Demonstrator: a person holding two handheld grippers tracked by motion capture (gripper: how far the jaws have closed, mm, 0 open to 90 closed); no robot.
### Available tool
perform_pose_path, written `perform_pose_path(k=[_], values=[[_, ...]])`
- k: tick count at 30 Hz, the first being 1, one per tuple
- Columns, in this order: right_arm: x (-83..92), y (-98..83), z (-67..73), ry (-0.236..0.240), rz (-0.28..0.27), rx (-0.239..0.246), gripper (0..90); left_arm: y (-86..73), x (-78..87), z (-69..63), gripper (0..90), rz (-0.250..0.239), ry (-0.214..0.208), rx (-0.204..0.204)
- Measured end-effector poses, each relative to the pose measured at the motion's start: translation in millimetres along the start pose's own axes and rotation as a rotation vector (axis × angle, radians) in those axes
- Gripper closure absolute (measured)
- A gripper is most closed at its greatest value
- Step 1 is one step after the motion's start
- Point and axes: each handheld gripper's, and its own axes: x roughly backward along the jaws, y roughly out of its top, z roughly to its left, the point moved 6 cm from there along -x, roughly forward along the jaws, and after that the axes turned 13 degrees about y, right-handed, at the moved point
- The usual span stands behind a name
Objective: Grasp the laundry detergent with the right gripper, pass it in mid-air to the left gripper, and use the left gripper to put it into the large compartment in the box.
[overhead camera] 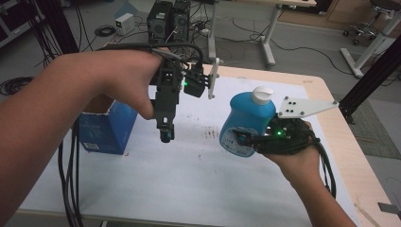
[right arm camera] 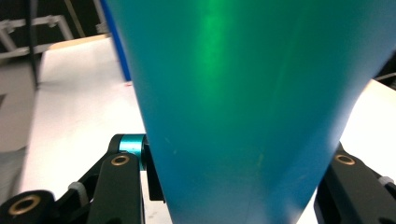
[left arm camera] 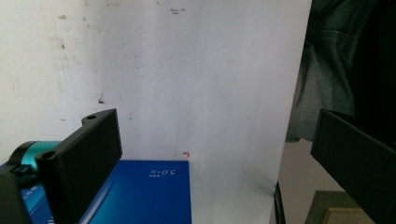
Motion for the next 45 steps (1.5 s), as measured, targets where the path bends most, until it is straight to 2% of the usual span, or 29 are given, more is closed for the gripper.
perform_pose_path(k=[5,14,20,25,29,36,39,45], values=[[-9.2,4.6,14.1,0.076,0.019,0.028,46.9,5.4,5.2,-3.8,1.8,-0.009,0.001,-0.029],[-25.6,10.3,35.4,0.211,0.023,0.051,46.9,13.0,10.4,-8.9,1.8,-0.024,-0.015,-0.029],[-38.3,11.3,47.4,0.285,0.062,0.078,46.9,18.6,11.9,-11.7,1.8,-0.031,-0.016,-0.040],[-48.5,9.6,51.0,0.312,0.076,0.084,47.0,21.3,12.3,-13.9,1.8,-0.028,-0.022,-0.049],[-55.3,10.2,53.7,0.330,0.077,0.088,47.0,22.3,12.4,-15.7,1.8,-0.022,-0.036,-0.041],[-67.0,14.4,56.2,0.348,0.072,0.079,46.9,26.5,13.4,-20.7,1.8,-0.024,-0.040,-0.048],[-71.8,16.3,57.7,0.356,0.073,0.075,47.0,27.5,13.1,-21.8,1.8,-0.013,-0.032,-0.043],[-79.5,22.9,59.5,0.363,0.068,0.074,46.9,30.8,11.4,-24.7,1.8,-0.022,-0.043,-0.037]])
